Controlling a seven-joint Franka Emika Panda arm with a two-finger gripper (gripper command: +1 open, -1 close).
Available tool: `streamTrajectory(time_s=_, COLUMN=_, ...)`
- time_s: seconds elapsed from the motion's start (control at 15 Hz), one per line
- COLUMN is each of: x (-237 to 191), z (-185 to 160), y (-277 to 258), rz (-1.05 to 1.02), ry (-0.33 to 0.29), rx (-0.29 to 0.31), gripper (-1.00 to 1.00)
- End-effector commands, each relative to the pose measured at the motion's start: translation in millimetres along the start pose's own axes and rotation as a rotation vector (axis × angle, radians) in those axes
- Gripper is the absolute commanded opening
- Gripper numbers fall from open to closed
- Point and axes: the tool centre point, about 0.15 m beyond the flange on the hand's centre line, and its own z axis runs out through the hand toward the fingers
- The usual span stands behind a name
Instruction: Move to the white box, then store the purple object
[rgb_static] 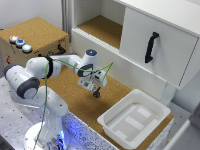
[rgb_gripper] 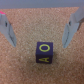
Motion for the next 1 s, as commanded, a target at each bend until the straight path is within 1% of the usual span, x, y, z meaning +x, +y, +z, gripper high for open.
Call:
streamTrajectory(time_s=0.0, x=16, z=42, y=17, rz=0.034, ry=-0.005, rx=-0.047, gripper=1.0)
streamTrajectory(time_s=0.13, x=21, z=47, y=13, rz=0.049, ry=0.004, rx=-0.027, gripper=1.0)
streamTrajectory(time_s=0.27, x=21, z=52, y=5, rz=0.049, ry=0.003, rx=-0.018, gripper=1.0)
streamTrajectory(time_s=0.47, x=15, z=59, y=-1, rz=0.043, ry=-0.011, rx=-0.021, gripper=1.0)
streamTrajectory(time_s=0.87, x=9, z=63, y=-10, rz=0.027, ry=-0.037, rx=-0.029, gripper=1.0)
streamTrajectory(time_s=0.93, x=10, z=64, y=-12, rz=0.03, ry=-0.037, rx=-0.028, gripper=-1.0)
